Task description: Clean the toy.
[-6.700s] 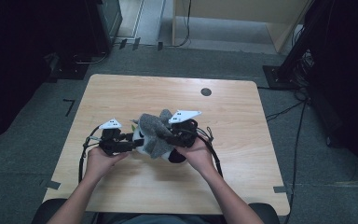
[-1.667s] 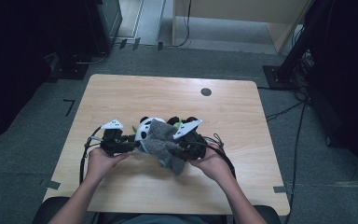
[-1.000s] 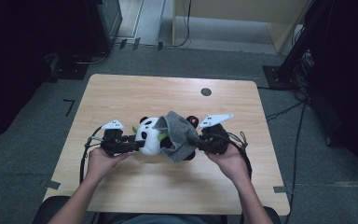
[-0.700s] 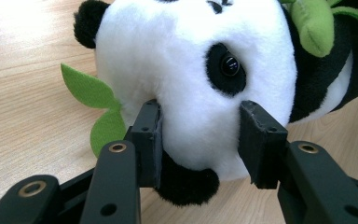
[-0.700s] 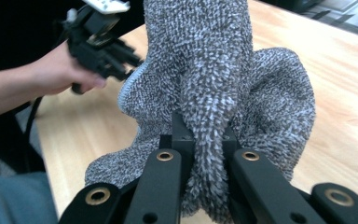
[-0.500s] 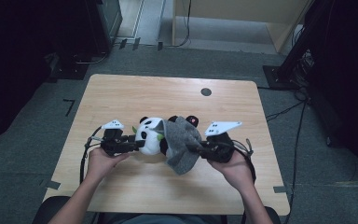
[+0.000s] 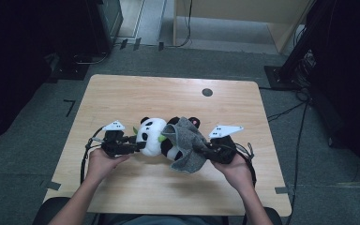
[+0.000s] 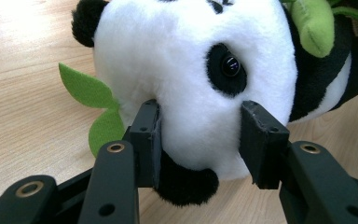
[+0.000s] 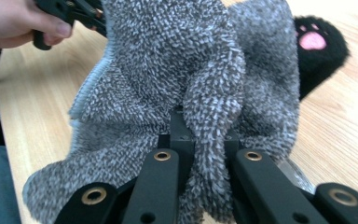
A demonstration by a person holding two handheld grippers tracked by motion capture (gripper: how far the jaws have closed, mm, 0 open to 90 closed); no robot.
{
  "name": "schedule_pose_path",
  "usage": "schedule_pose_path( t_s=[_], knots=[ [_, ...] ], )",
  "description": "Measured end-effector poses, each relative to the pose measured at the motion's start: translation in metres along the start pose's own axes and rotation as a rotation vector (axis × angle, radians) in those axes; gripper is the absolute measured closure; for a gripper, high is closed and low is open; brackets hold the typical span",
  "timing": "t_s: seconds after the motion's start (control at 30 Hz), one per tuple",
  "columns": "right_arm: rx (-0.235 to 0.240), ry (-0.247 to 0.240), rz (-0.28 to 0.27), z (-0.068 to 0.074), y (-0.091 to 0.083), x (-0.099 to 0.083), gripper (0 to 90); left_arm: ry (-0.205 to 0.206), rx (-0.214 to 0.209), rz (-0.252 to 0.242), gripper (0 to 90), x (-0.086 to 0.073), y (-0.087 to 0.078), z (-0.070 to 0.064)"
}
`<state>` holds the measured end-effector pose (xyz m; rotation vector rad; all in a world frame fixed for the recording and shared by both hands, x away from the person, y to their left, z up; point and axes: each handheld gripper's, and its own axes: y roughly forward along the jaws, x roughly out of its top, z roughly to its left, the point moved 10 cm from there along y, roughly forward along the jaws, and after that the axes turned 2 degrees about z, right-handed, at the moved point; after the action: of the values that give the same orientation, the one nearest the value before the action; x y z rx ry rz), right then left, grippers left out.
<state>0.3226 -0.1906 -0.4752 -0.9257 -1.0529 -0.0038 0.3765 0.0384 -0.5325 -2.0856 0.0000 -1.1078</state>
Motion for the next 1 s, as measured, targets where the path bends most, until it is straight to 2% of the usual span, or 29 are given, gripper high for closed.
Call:
schedule_pose_path(
  t_s=[0.2, 0.23, 0.43, 0.5, 0.57, 0.63, 0.67, 0.7, 0.8, 0.9, 0.97, 1.0],
  knots=[
    [-0.019, 0.022, 0.017, -0.01, 0.002, -0.006, 84.8, -0.001, -0.001, -0.001, 54.1, 0.0, 0.0, 0.0],
    [-0.033, 0.033, 0.031, -0.015, 0.003, -0.009, 84.9, -0.002, -0.001, -0.003, 54.1, 0.0, 0.0, 0.0],
    [-0.081, 0.047, 0.054, -0.028, 0.0, -0.015, 85.1, -0.017, -0.003, -0.003, 54.4, 0.001, 0.0, 0.0],
    [-0.092, 0.06, 0.023, -0.033, -0.009, -0.011, 85.3, -0.02, 0.003, -0.003, 54.6, 0.002, 0.0, 0.001],
    [-0.071, 0.072, -0.027, -0.03, -0.019, -0.001, 85.6, -0.023, 0.004, -0.004, 54.6, 0.002, 0.0, 0.001],
    [-0.056, 0.068, -0.064, -0.023, -0.029, 0.01, 85.7, -0.026, 0.006, -0.004, 54.7, 0.002, 0.0, 0.0],
    [-0.056, 0.068, -0.064, -0.023, -0.029, 0.01, 85.7, -0.026, 0.006, -0.004, 54.7, 0.002, 0.0, 0.0],
    [-0.042, 0.043, -0.101, -0.012, -0.036, 0.023, 85.7, -0.027, 0.009, -0.004, 54.7, 0.002, 0.0, 0.0],
    [-0.01, 0.005, -0.133, 0.01, -0.04, 0.039, 85.7, -0.027, 0.012, -0.006, 54.7, 0.002, 0.0, 0.0],
    [0.022, -0.052, -0.143, 0.039, -0.037, 0.055, 85.6, -0.029, 0.013, -0.007, 54.7, 0.003, 0.0, 0.0],
    [0.039, -0.11, -0.146, 0.06, -0.03, 0.066, 85.6, -0.031, 0.014, -0.007, 54.7, 0.003, 0.0, -0.001],
    [0.046, -0.123, -0.149, 0.067, -0.028, 0.07, 85.7, -0.031, 0.014, -0.007, 54.7, 0.003, 0.0, -0.001]
  ],
)
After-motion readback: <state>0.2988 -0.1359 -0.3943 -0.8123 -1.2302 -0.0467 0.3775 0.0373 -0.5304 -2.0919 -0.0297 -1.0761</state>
